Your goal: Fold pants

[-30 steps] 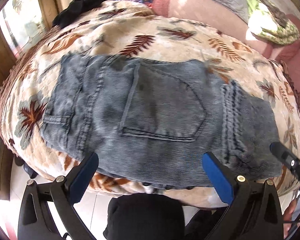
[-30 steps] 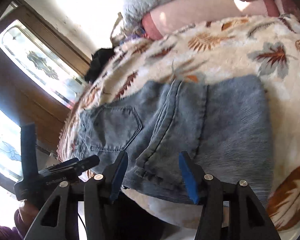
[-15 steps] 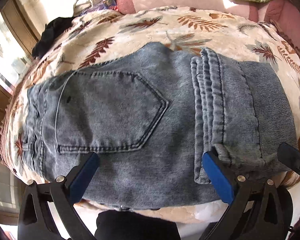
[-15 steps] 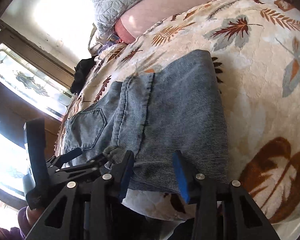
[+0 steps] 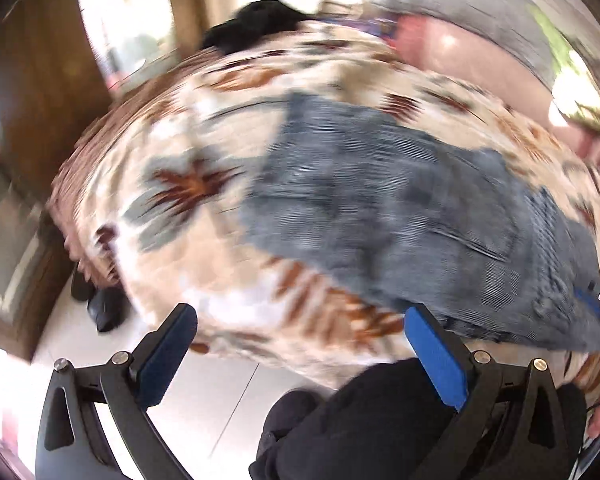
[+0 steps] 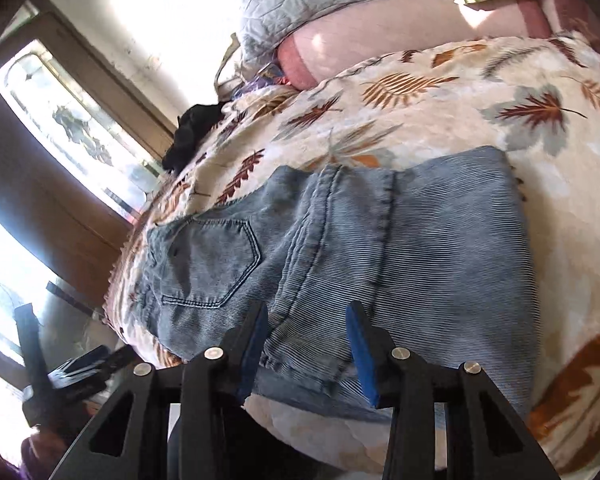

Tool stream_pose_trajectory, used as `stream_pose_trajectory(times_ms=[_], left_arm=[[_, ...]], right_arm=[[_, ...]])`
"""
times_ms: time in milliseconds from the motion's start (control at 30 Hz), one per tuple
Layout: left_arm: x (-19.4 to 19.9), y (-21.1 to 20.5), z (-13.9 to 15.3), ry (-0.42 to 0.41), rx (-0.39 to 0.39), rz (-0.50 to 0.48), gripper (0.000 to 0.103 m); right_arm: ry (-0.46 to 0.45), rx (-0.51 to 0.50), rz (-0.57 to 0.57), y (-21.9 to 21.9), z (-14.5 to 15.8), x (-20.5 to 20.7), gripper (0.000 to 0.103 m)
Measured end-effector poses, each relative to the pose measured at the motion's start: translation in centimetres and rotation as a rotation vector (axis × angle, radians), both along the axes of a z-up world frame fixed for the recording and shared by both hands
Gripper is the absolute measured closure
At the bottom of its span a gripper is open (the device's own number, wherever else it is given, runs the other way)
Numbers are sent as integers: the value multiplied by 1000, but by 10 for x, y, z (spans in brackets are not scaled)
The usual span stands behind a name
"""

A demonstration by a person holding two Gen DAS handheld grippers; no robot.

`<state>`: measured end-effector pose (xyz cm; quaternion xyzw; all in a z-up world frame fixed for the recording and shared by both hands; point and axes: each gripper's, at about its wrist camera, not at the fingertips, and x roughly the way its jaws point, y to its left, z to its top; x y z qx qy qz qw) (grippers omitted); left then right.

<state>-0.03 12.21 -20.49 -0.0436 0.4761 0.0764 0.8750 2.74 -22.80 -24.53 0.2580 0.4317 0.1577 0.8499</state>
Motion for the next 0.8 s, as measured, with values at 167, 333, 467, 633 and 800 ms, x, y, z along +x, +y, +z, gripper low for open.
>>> stream_pose_trajectory(times_ms=[167, 333, 467, 633, 800], left_arm=[[-8, 66, -12, 39, -186, 120, 0], [0, 73, -15, 20, -377, 137, 0], [24, 59, -25, 14, -456, 132, 0], [54, 67, -62, 92, -593, 218, 0], [65, 65, -63, 71, -641, 239, 0]], right_arm=[[-8, -97, 56, 25, -12, 3, 57], [-107, 15, 34, 5, -6, -28, 52], [-130, 50, -10, -8, -20, -52, 51], [-130, 40, -14, -9, -22, -50, 51], [-133, 74, -13, -14, -26, -50, 51]])
